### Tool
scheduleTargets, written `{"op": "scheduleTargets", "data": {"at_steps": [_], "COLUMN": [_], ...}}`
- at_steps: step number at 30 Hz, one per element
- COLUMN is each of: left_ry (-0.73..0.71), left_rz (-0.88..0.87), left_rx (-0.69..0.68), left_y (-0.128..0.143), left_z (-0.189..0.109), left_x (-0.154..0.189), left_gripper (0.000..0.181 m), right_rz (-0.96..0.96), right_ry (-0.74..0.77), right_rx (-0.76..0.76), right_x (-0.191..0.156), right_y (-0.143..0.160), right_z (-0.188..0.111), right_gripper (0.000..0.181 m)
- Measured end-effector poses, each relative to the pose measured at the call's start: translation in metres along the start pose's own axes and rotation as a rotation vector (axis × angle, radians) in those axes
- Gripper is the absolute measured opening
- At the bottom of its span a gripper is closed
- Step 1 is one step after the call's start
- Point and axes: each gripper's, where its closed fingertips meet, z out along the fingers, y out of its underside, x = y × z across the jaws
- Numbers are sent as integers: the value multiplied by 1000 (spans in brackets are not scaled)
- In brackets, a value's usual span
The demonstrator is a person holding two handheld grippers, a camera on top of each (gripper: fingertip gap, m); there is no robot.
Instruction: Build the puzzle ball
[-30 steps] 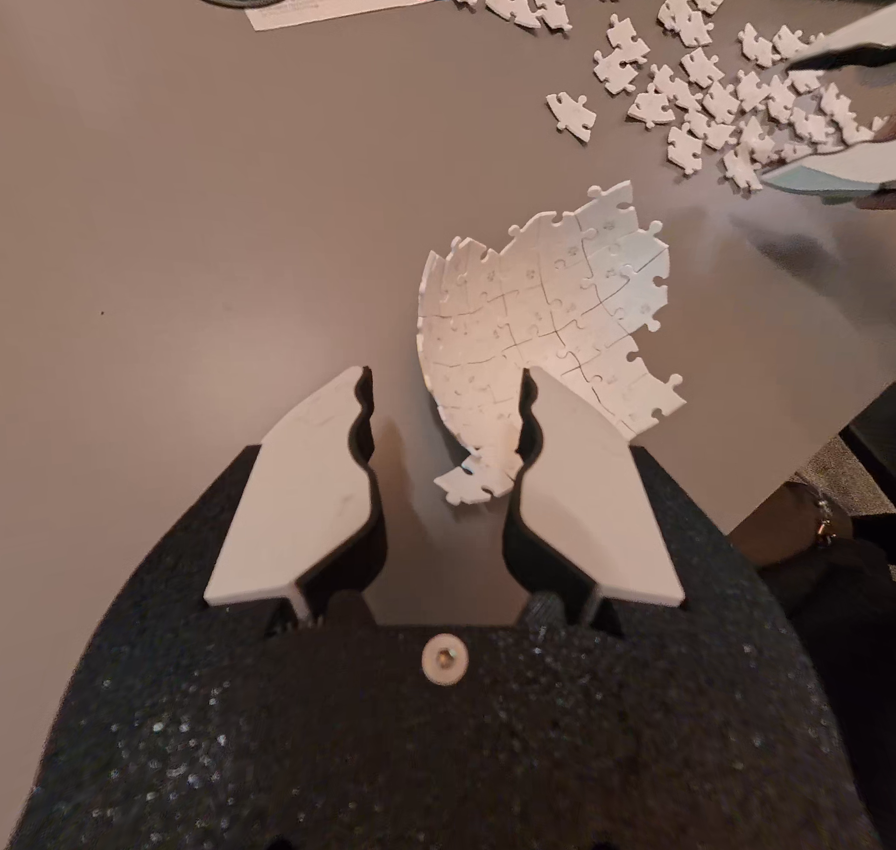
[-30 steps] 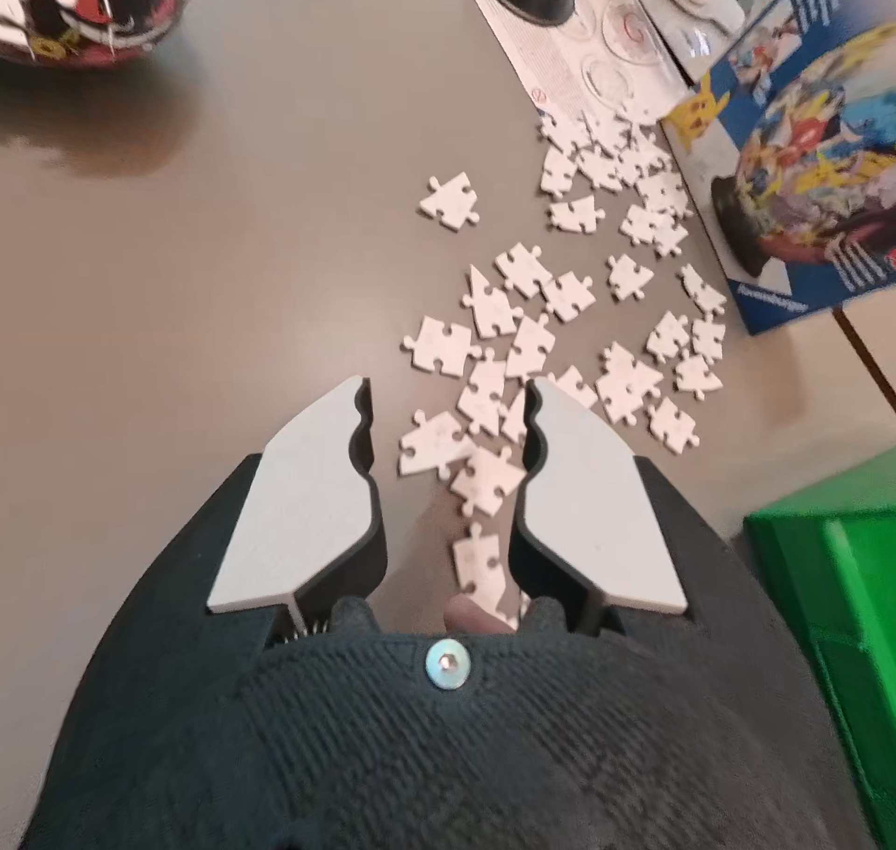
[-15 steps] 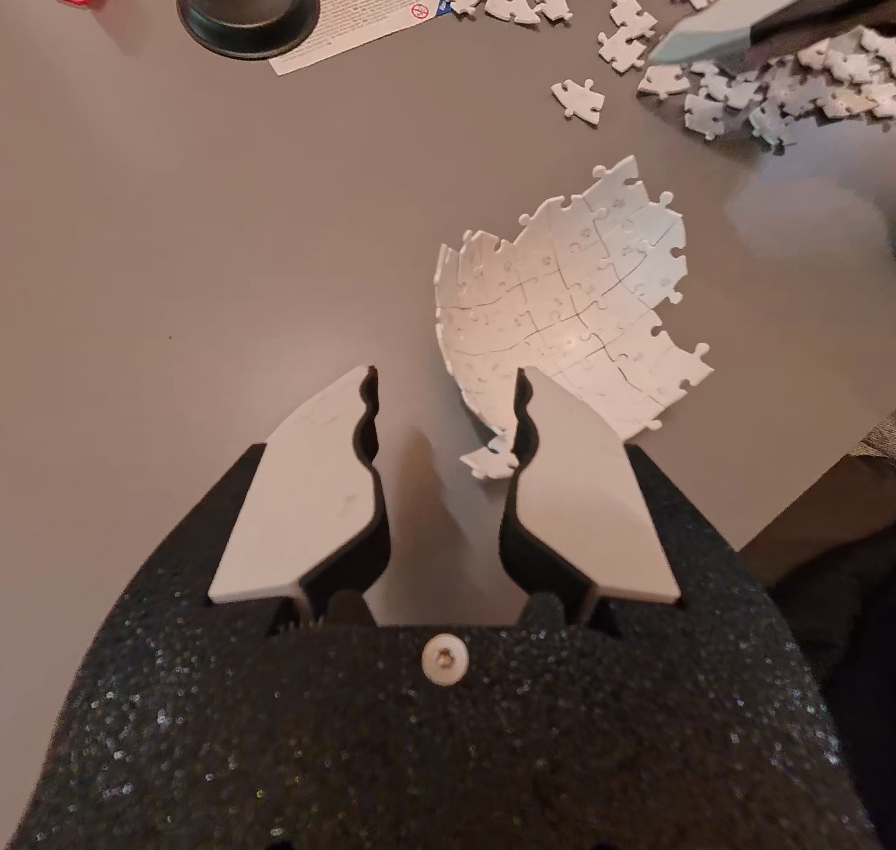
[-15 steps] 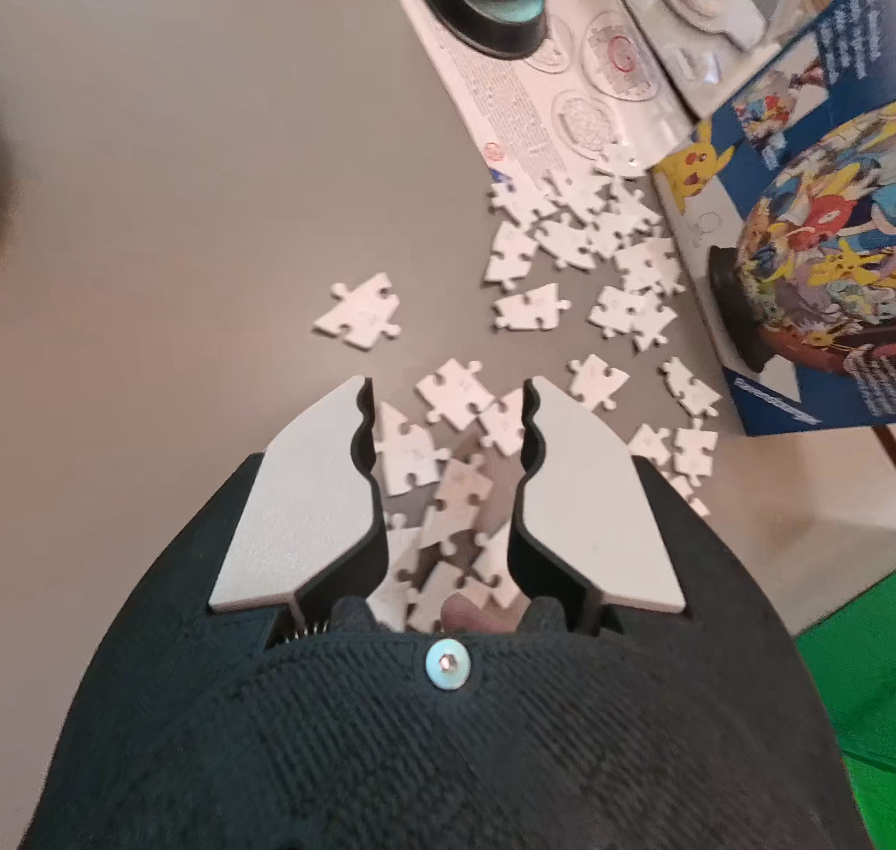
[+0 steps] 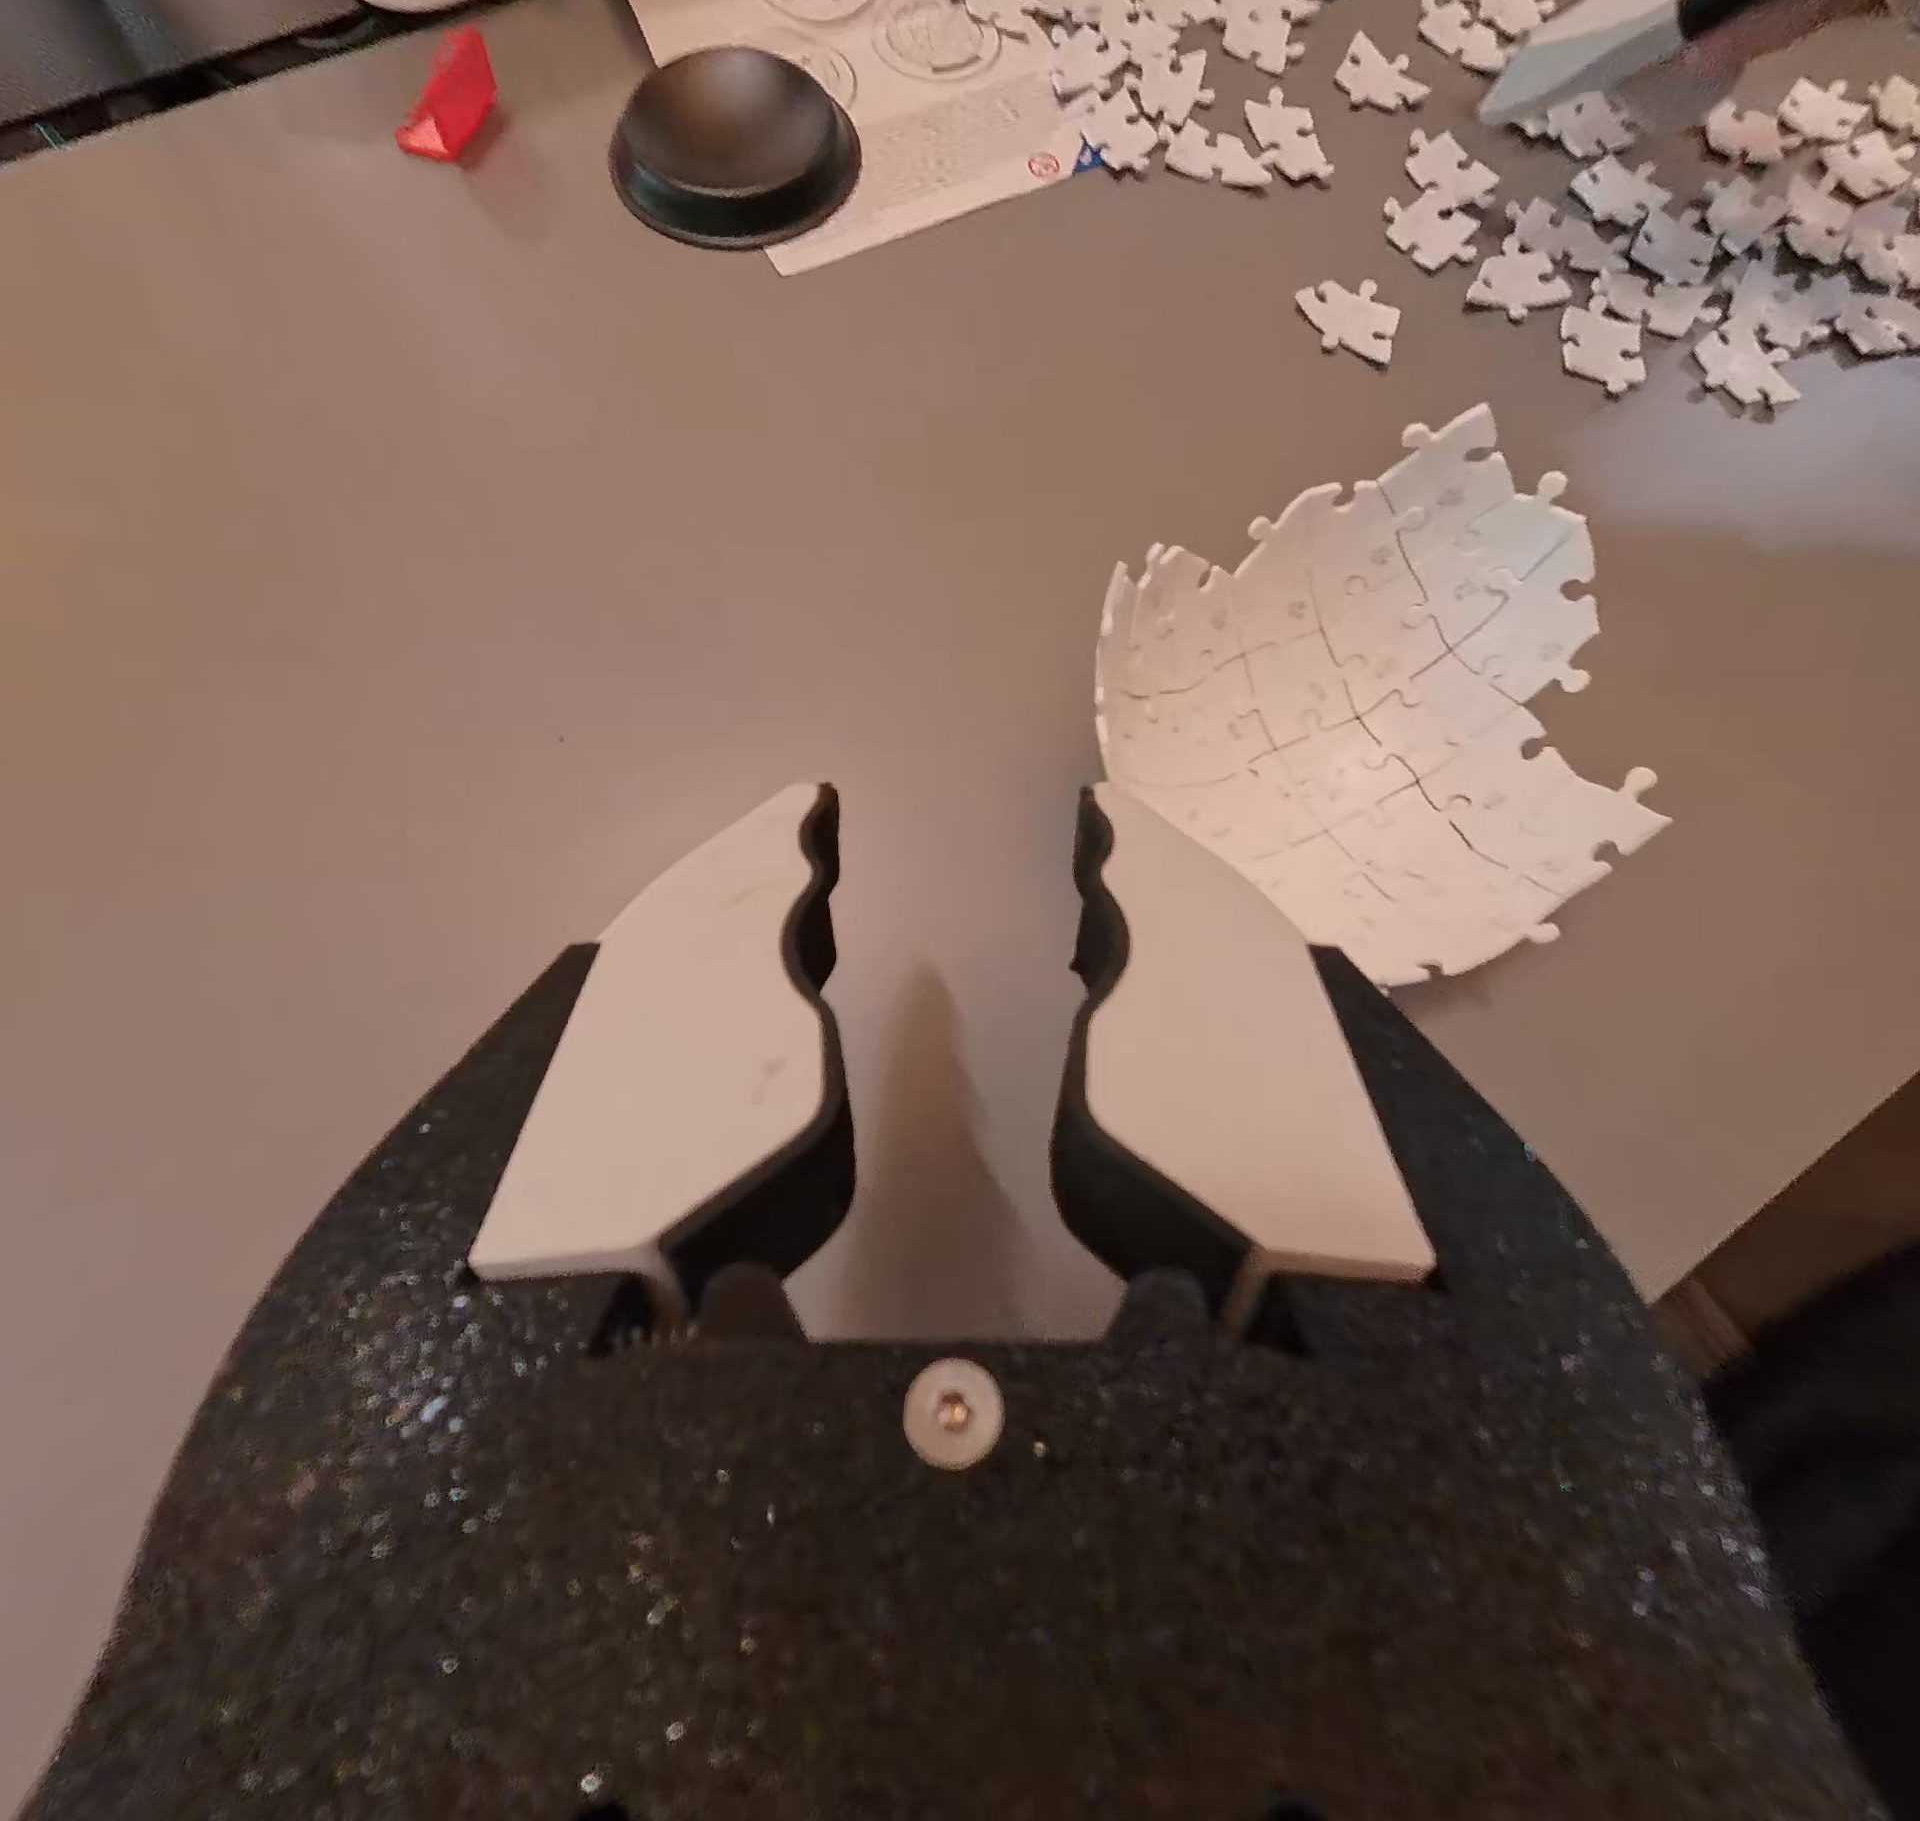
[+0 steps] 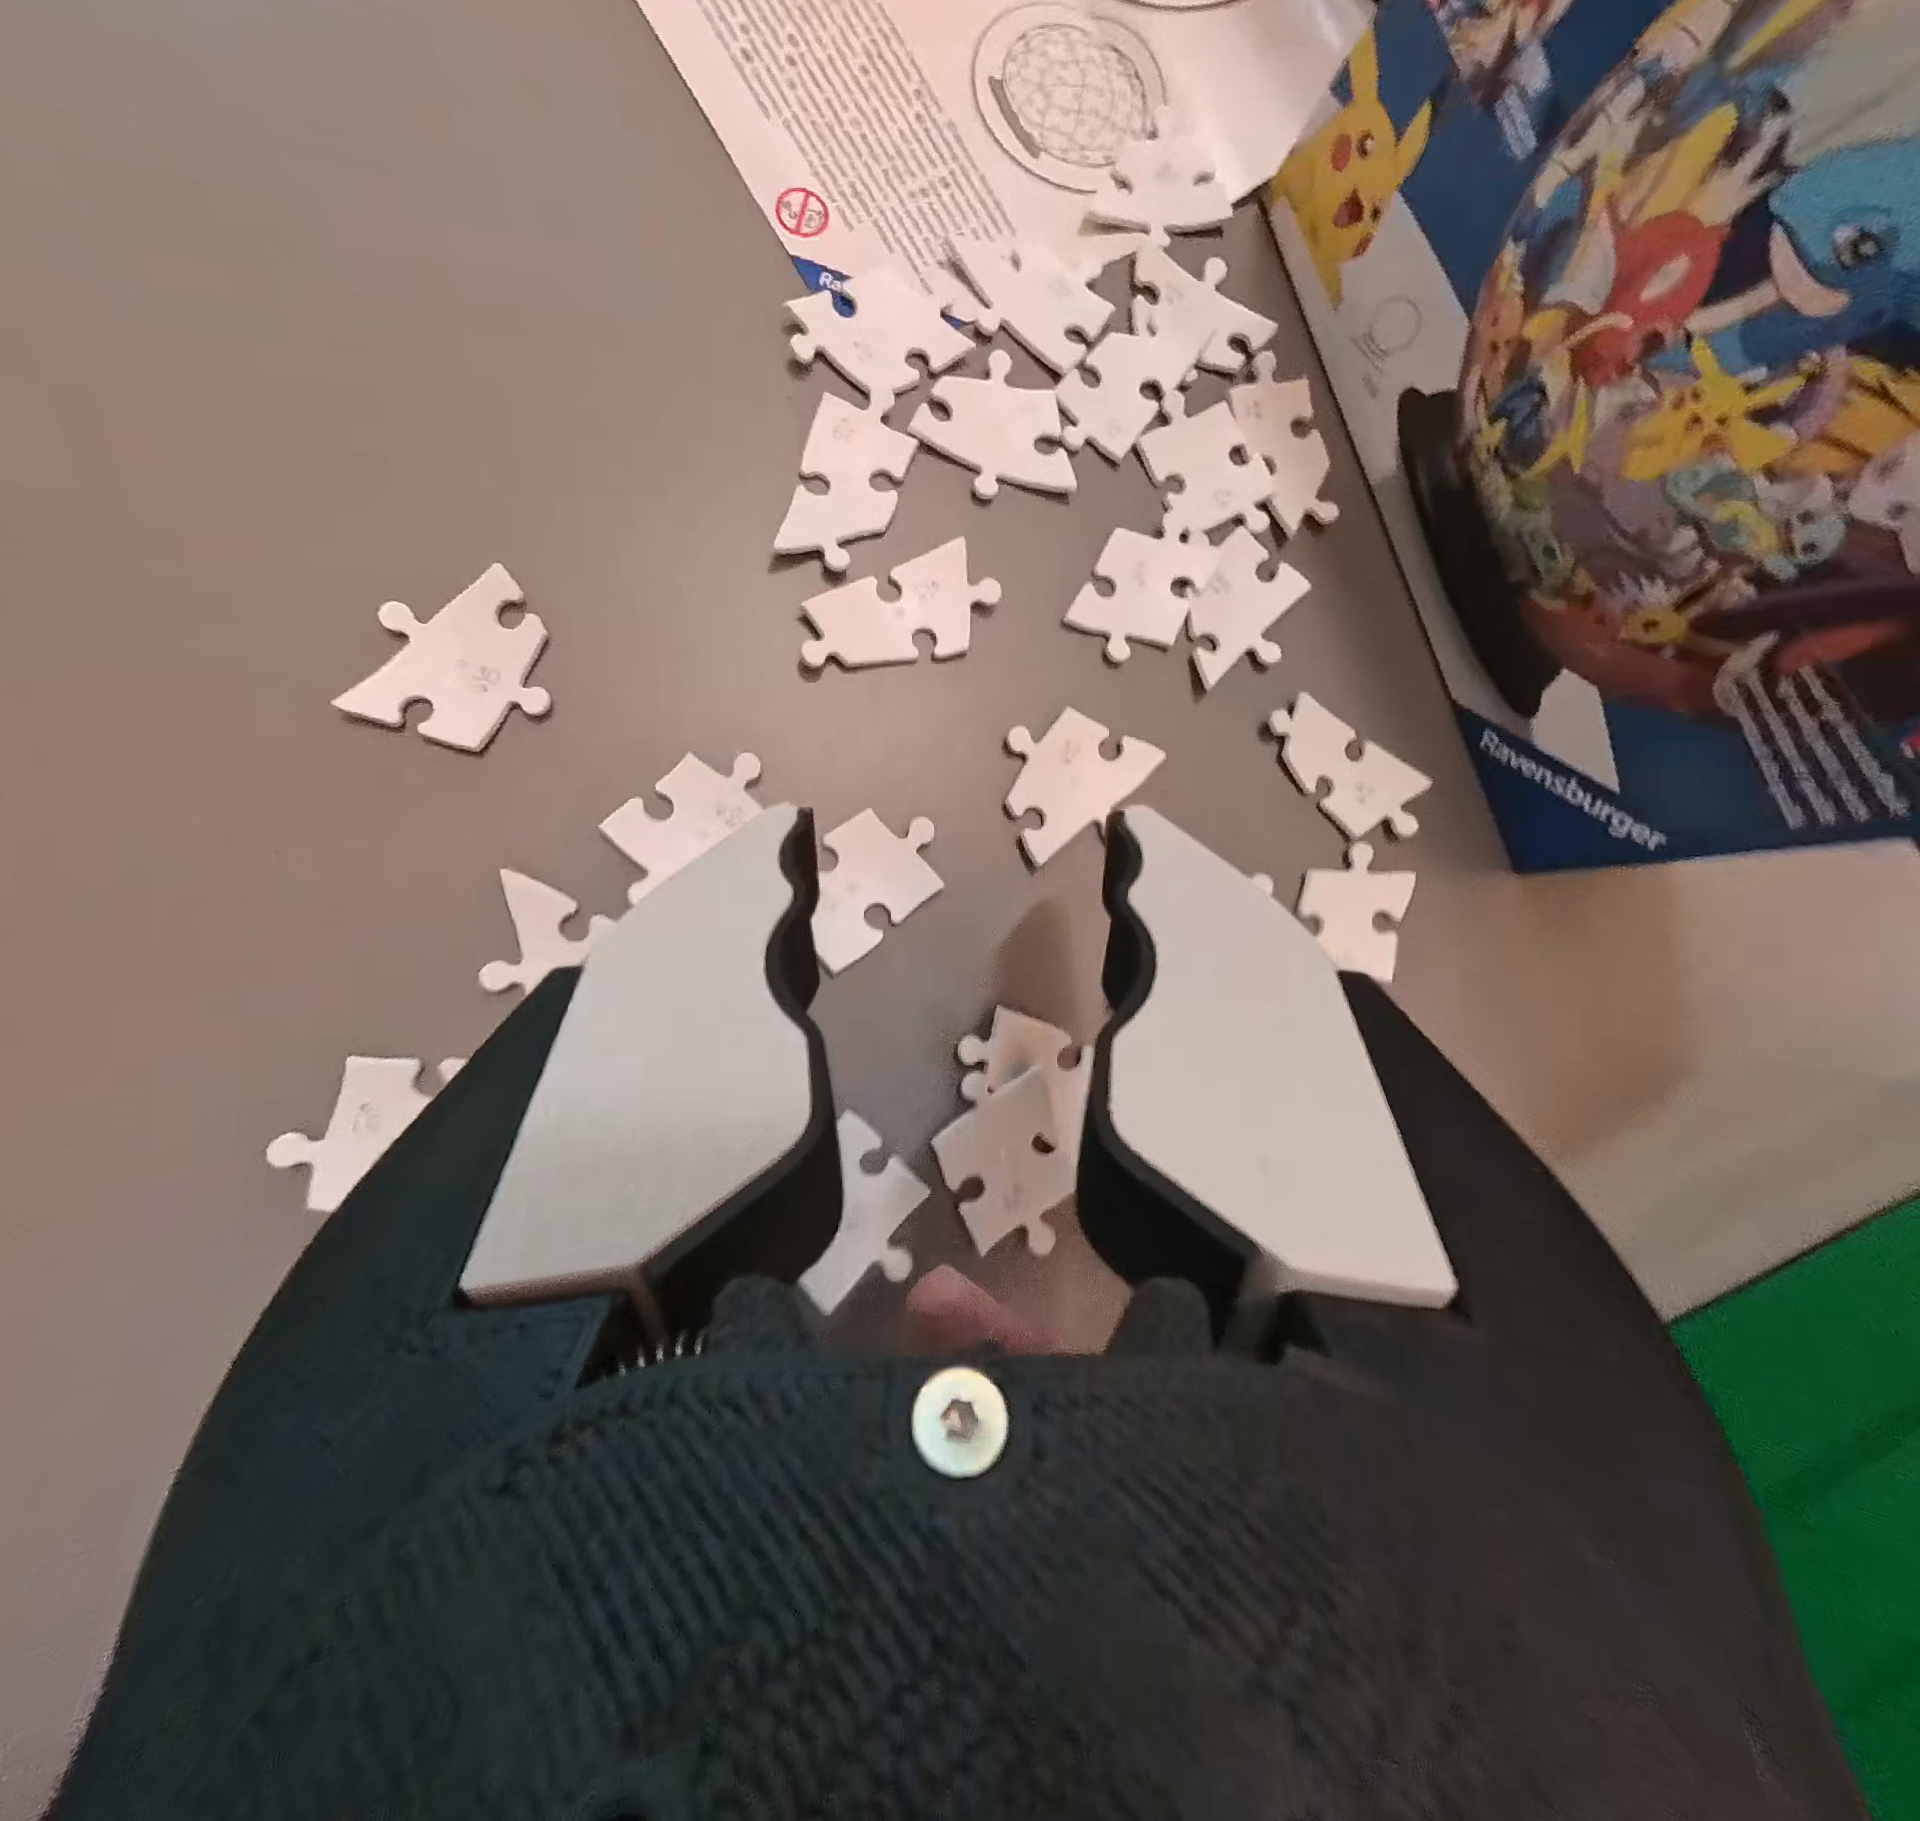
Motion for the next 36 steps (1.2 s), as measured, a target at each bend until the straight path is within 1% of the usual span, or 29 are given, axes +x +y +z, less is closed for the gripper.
{"op": "scheduleTargets", "data": {"at_steps": [3,6,10,13,17,24,28,33,36], "left_ry": [-3,10,23,15,8,11,16,14,17], "left_rz": [-11,-33,-38,-16,2,20,41,53,49], "left_rx": [40,51,19,6,-14,-31,-51,-49,-51], "left_y": [-4,-4,4,6,9,11,14,12,12], "left_z": [-2,1,8,8,8,11,13,12,13], "left_x": [-5,-7,-5,-3,-1,3,8,10,11], "left_gripper": [42,43,43,43,42,42,42,42,43], "right_rz": [42,24,-19,-34,-35,-106,-128,-66,-13], "right_ry": [13,30,-48,-82,-131,-180,-166,-75,-32], "right_rx": [37,42,30,30,-15,-27,-41,-27,-8], "right_x": [-4,-12,-36,-47,-59,-83,-82,-65,-55], "right_y": [6,15,19,23,39,64,75,75,74], "right_z": [-17,-32,-45,-51,-53,-65,-71,-79,-81], "right_gripper": [52,50,49,47,47,48,47,46,41]}}
